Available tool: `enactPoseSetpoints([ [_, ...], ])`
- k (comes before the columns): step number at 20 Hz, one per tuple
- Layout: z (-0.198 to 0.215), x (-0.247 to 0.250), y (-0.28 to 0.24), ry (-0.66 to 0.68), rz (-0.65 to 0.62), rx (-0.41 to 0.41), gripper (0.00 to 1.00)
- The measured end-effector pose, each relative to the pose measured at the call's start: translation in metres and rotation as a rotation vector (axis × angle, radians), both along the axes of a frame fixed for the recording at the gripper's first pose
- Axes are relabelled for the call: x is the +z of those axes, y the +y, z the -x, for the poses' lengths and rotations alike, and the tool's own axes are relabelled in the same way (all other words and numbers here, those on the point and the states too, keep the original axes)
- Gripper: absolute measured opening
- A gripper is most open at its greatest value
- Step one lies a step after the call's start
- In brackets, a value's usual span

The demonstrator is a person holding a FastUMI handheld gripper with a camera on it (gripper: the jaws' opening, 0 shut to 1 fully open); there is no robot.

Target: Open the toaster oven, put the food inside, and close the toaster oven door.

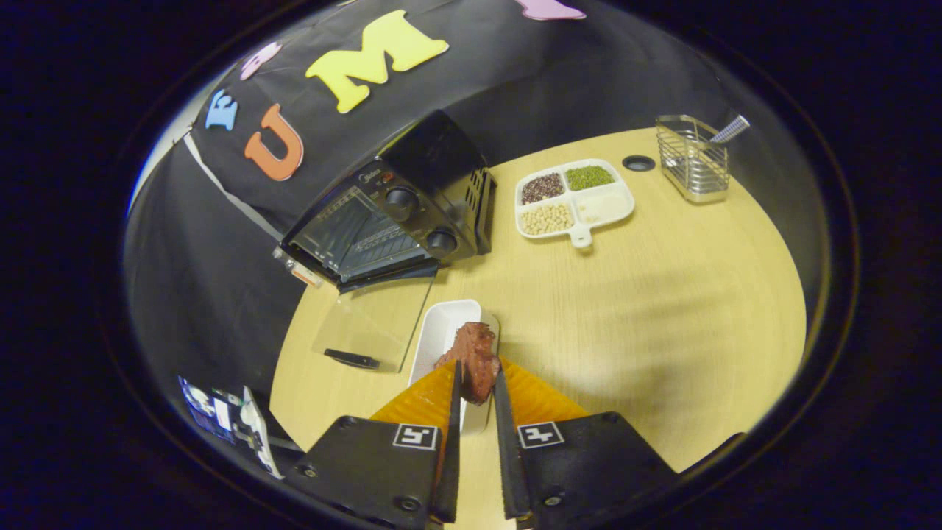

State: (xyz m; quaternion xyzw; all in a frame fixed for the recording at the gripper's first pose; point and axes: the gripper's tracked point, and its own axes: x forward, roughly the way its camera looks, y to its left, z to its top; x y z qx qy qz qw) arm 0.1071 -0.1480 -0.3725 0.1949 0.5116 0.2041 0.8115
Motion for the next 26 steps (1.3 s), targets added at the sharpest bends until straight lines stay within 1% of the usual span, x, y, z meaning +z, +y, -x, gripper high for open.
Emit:
enactPoseSetpoints([
  [1,0.005,0.005,0.002,-0.001,-0.024,0.023,0.24],
  [2,0.009,0.007,0.005,-0.014,-0.038,0.041,0.16],
  [4,0.016,0.013,0.004,-0.060,-0.003,0.059,0.12],
  [9,0.028,0.043,0.007,-0.188,0.141,0.080,0.12],
  [16,0.042,0.096,0.024,-0.371,0.266,0.069,0.11],
  [19,0.048,0.111,0.042,-0.450,0.316,0.083,0.11],
  [21,0.051,0.119,0.056,-0.501,0.328,0.073,0.12],
  [26,0.048,0.126,0.089,-0.642,0.413,0.045,0.12],
])
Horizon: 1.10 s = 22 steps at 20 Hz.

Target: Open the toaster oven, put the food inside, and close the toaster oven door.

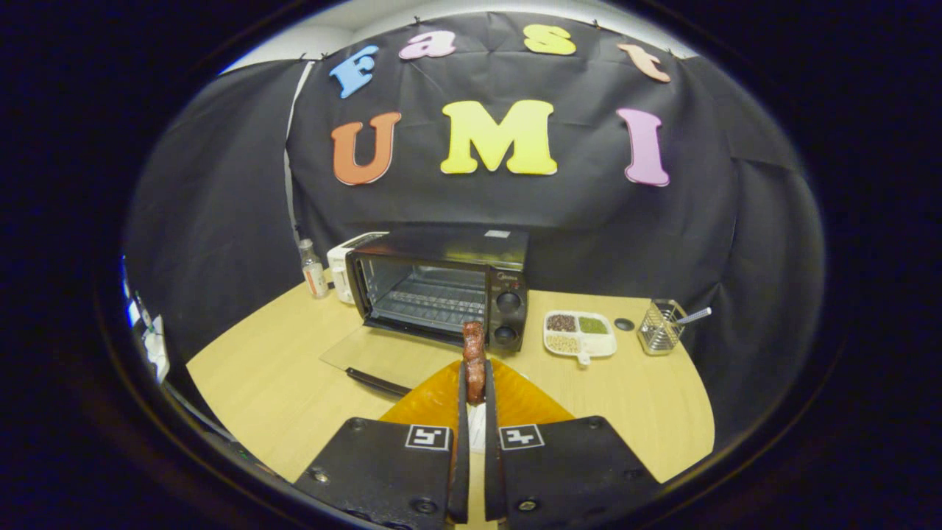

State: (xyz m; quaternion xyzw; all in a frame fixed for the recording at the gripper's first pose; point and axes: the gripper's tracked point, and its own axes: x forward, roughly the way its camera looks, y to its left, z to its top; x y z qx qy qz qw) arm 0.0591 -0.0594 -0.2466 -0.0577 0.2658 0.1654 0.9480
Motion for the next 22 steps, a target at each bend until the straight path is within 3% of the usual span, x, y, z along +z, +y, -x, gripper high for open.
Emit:
enactPoseSetpoints([
  [7,-0.008,0.001,0.062,-0.104,0.012,0.000,0.11],
  [14,-0.025,-0.032,0.127,-0.129,0.002,0.005,0.11],
  [17,-0.037,-0.047,0.151,-0.110,-0.063,-0.013,0.12],
  [22,-0.074,-0.058,0.168,-0.072,-0.262,-0.112,0.11],
])
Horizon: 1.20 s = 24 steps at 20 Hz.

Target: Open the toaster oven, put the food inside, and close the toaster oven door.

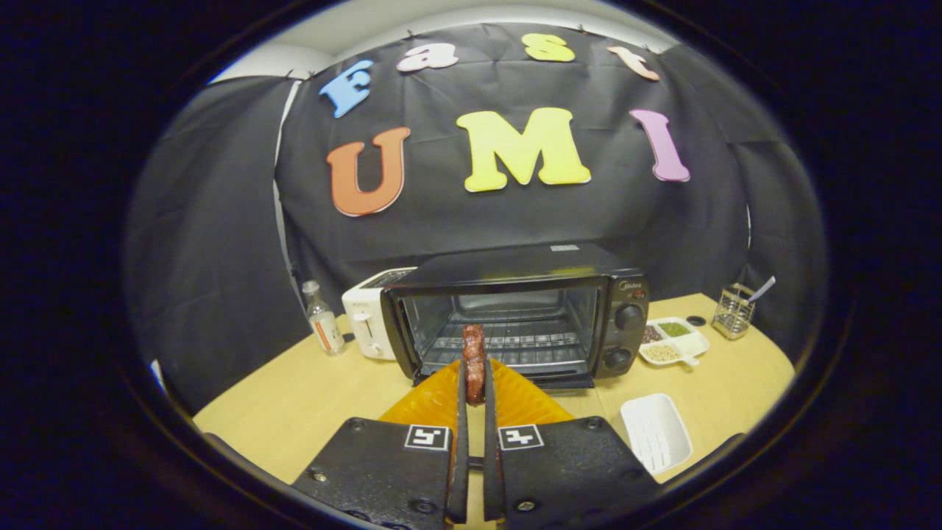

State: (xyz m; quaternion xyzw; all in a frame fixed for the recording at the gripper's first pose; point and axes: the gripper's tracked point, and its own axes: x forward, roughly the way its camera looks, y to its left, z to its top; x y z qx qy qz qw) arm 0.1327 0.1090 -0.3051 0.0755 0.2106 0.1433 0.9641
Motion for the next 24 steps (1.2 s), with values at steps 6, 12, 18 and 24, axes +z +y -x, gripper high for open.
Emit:
enactPoseSetpoints([
  [6,-0.055,-0.016,0.011,0.132,-0.403,-0.102,0.11],
  [12,-0.118,-0.046,0.013,0.215,-0.674,-0.217,0.11],
  [18,-0.148,-0.091,0.010,0.299,-0.837,-0.251,0.11],
  [24,-0.150,-0.096,0.003,0.263,-0.685,-0.254,0.12],
])
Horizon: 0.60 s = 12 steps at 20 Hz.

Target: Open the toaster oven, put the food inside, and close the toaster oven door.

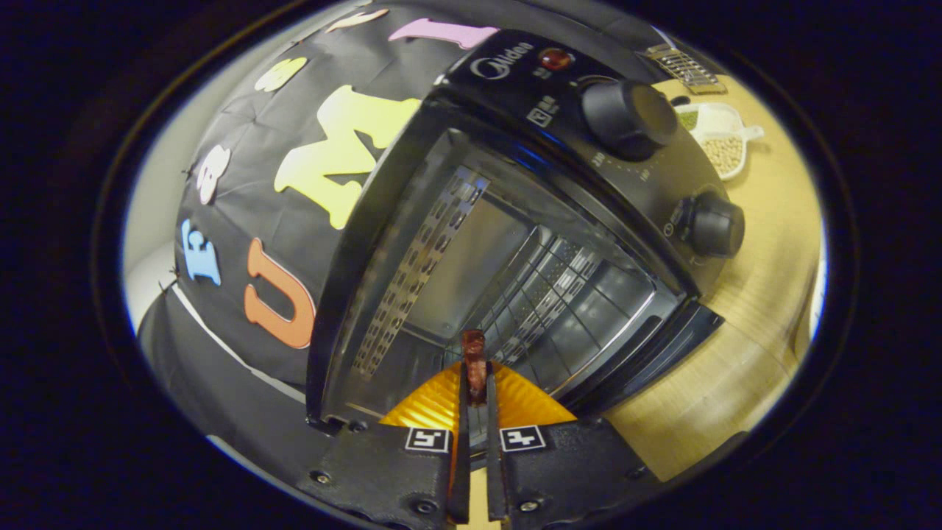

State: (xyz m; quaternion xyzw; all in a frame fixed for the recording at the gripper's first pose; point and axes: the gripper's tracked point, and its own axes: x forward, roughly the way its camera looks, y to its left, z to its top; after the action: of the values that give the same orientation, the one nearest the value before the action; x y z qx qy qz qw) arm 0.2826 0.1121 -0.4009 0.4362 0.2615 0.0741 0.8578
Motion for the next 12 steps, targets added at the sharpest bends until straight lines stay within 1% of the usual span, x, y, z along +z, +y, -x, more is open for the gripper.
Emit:
enactPoseSetpoints([
  [1,-0.001,-0.004,-0.006,0.005,0.063,-0.019,0.14],
  [4,-0.007,-0.006,-0.031,0.002,0.276,-0.100,0.32],
  [7,-0.011,0.014,-0.056,-0.071,0.454,-0.184,0.34],
  [8,-0.007,0.025,-0.061,-0.107,0.512,-0.202,0.36],
  [9,-0.003,0.033,-0.062,-0.140,0.563,-0.218,0.38],
  [11,0.011,0.038,-0.058,-0.180,0.645,-0.222,0.48],
  [12,0.022,0.040,-0.051,-0.198,0.668,-0.204,0.53],
])
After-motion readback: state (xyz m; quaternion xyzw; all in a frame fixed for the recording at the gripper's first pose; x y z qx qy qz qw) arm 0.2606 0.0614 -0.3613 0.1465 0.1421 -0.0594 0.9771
